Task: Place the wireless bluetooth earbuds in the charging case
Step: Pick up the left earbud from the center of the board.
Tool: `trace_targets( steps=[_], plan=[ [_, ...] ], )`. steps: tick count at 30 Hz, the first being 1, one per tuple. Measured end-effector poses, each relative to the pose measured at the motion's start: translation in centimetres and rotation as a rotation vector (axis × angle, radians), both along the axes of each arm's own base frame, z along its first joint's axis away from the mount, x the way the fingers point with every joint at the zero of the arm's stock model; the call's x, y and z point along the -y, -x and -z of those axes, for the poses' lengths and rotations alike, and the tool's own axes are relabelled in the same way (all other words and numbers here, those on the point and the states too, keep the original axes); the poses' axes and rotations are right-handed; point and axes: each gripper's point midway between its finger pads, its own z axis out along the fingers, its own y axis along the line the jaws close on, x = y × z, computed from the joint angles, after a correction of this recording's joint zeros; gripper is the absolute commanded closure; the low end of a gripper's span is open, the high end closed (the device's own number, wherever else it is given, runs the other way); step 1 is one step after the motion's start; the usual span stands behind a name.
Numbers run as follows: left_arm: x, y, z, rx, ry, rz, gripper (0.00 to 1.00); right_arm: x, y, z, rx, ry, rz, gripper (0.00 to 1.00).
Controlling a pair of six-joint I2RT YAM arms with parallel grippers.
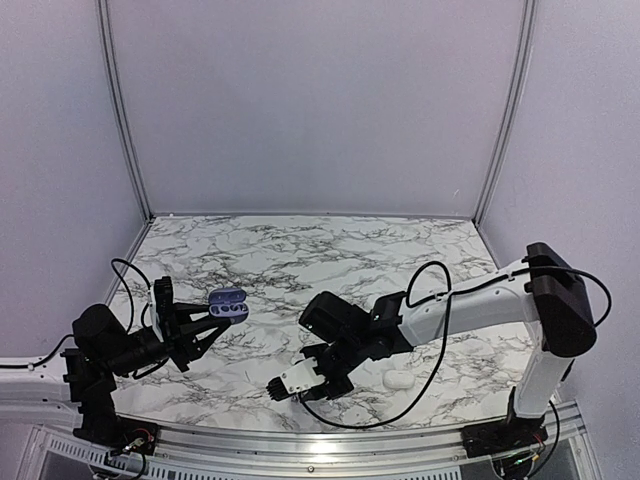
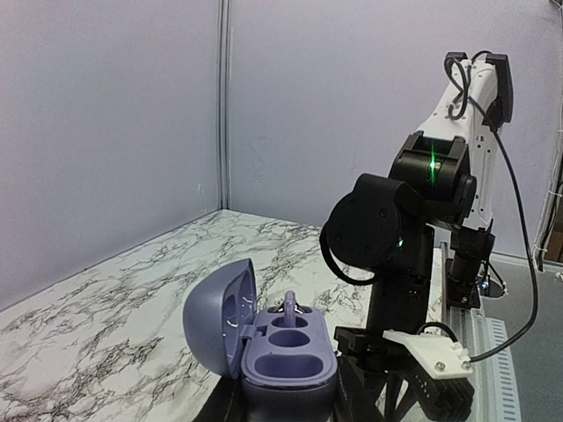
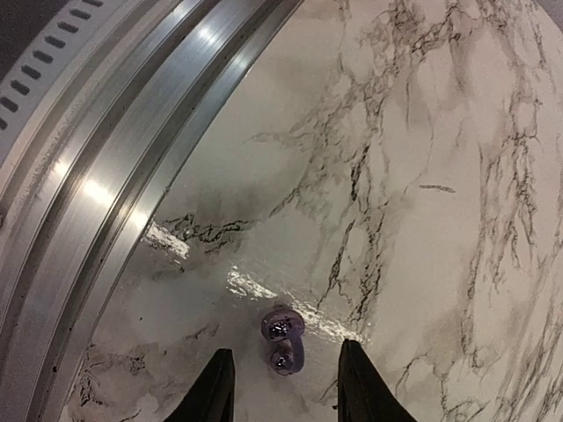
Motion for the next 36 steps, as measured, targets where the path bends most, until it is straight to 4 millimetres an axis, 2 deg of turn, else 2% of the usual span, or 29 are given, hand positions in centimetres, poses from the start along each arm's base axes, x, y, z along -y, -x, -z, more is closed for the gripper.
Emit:
trace_targets(
  steps=[6, 14, 20, 25, 31, 36],
  plan=[
    [0.0, 0.0, -0.1, 0.001, 0.002, 0.000, 1.00, 0.6, 0.2, 2.7, -0.026, 0.070, 0.003, 0.68],
    [0.0, 0.0, -0.1, 0.003, 0.004, 0.000, 1.00, -0.1, -0.1, 2.7, -0.026, 0.067, 0.005, 0.72],
    [-0.1, 0.0, -0.1, 0.005, 0.004, 0.000, 1.00, -0.1, -0.1, 3.5, -0.033, 0.087, 0.007, 0.74],
    [-0.1, 0.0, -0.1, 0.006, 0.003, 0.000, 1.00, -0.4, -0.3, 3.5, -0.032, 0.087, 0.009, 0.81],
    [-0.1, 0.0, -0.1, 0.006, 0.003, 0.000, 1.00, -0.4, -0.3, 3.6, -0.039, 0.092, 0.016, 0.96],
    [-0.1, 0.0, -0.1, 0.006, 0.003, 0.000, 1.00, -0.4, -0.4, 3.5, -0.040, 0.091, 0.023, 1.00]
  ],
)
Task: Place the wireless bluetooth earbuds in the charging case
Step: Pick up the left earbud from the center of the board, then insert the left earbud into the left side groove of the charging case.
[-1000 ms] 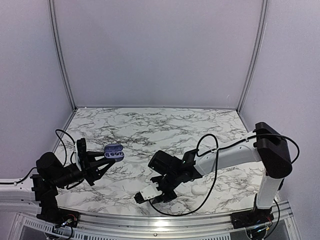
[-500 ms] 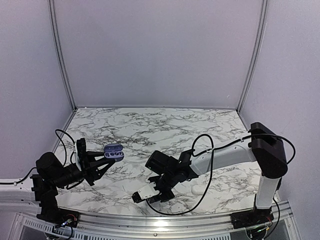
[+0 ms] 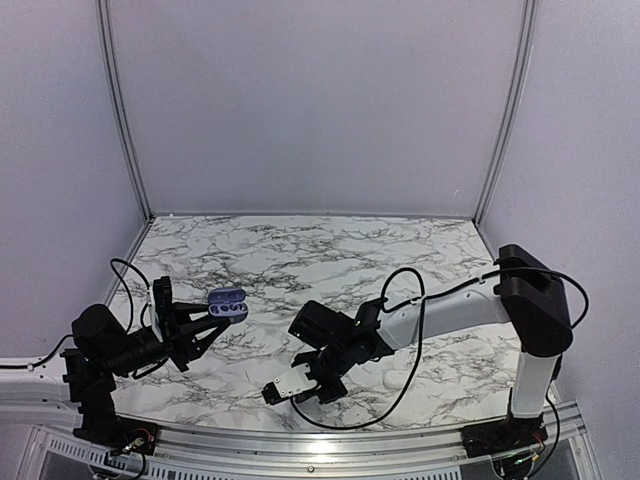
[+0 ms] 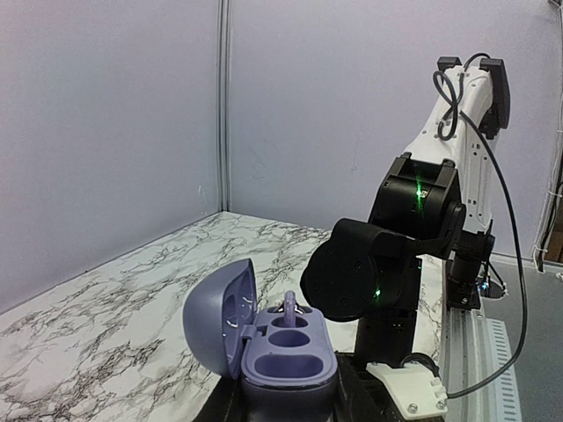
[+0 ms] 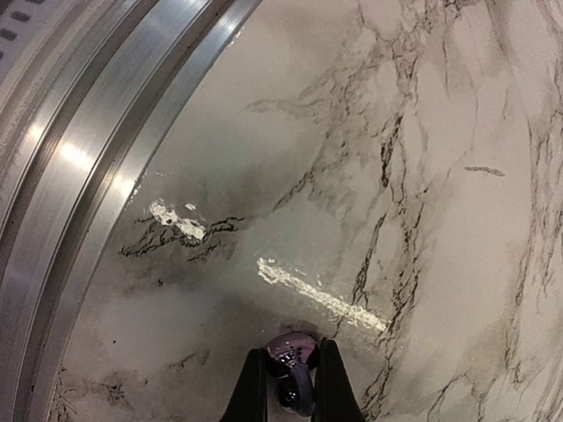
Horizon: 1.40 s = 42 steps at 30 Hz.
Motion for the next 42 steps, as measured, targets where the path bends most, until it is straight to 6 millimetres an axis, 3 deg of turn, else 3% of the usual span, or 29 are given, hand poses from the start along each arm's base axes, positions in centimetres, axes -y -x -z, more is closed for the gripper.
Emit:
trace_targets(
  steps=[5, 9, 21, 25, 29, 34, 42],
  plan=[
    [0.0, 0.0, 0.0, -0.001, -0.001, 0.000, 1.00, 0.2, -0.2, -0.5, 0.010, -0.001, 0.007, 1.00],
    [0.1, -0.1, 0.3, -0.006, -0.009, 0.000, 1.00, 0.1, -0.4, -3.1, 0.031, -0.046, 0.013, 1.00],
    [0.6, -0.4, 1.5, -0.031, -0.049, 0.001, 1.00, -1.3, -1.8, -19.1, 0.144, -0.423, 0.083, 1.00],
    [1.1, -0.5, 1.6, -0.032, -0.063, 0.012, 1.00, -2.3, -2.0, -23.6, 0.163, -0.524, 0.110, 1.00],
    [1.3, -0.4, 1.4, -0.018, -0.072, 0.025, 1.00, -3.8, -1.8, -26.8, 0.175, -0.586, 0.126, 1.00],
    [1.5, -0.2, 1.0, -0.004, -0.070, 0.040, 1.00, -6.2, -1.1, -28.0, 0.176, -0.608, 0.132, 1.00],
    [1.6, 0.0, 1.0, 0.007, -0.074, 0.050, 1.00, -8.2, -1.3, -25.0, 0.159, -0.528, 0.153, 0.99]
  ],
)
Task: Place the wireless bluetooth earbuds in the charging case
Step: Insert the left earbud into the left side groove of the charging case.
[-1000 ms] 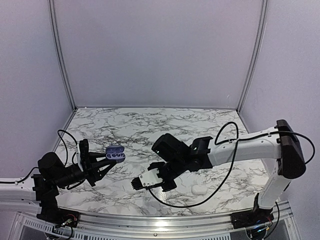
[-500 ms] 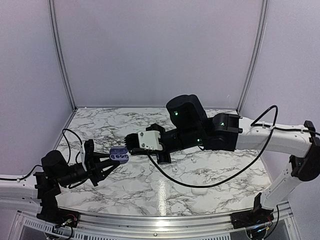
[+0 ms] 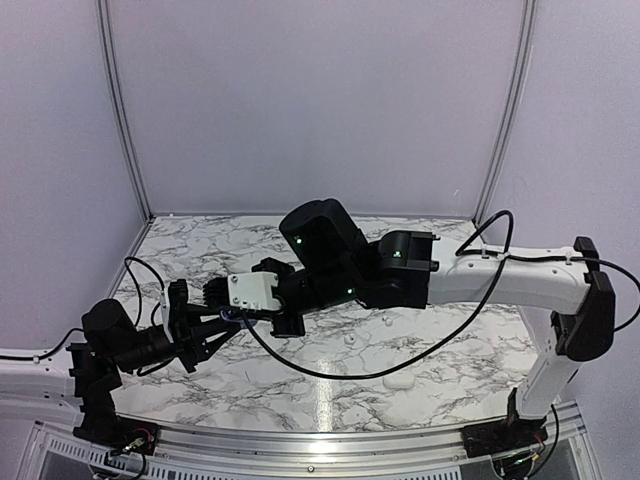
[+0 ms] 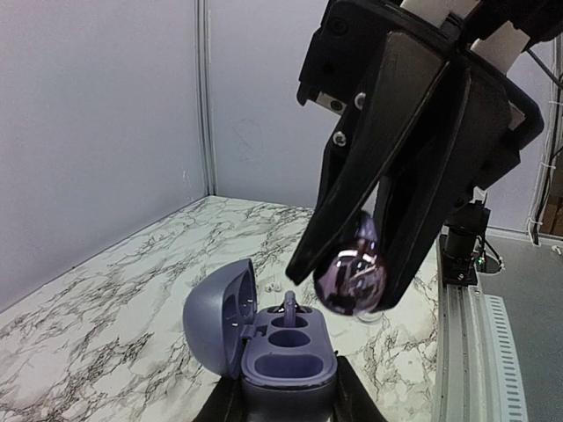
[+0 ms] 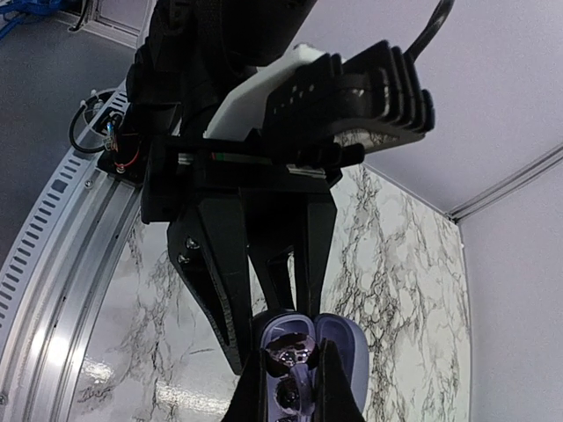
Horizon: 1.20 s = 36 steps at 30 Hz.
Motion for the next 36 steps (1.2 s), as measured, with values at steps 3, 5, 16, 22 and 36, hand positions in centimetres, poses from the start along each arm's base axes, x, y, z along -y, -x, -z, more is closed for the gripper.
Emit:
trace_targets(
  steps=[3, 5, 16, 22, 36],
  plan=[
    [0.0, 0.0, 0.0, 0.003, -0.002, 0.000, 1.00, -0.4, -0.2, 0.7, -0.004, 0.018, 0.009, 0.98],
    [0.0, 0.0, 0.0, 0.005, -0.003, 0.000, 1.00, -0.5, -0.2, 1.1, -0.009, 0.032, 0.012, 0.98],
    [0.0, 0.0, 0.0, 0.011, -0.005, 0.000, 1.00, -0.5, -0.6, 1.7, -0.007, 0.057, 0.038, 0.94],
    [0.0, 0.0, 0.0, 0.012, -0.005, 0.000, 1.00, -0.5, -0.7, 1.8, -0.004, 0.059, 0.043, 0.94],
    [0.0, 0.0, 0.0, 0.014, -0.006, -0.001, 1.00, -0.8, -0.8, 1.7, -0.010, 0.057, 0.047, 0.92]
  ],
)
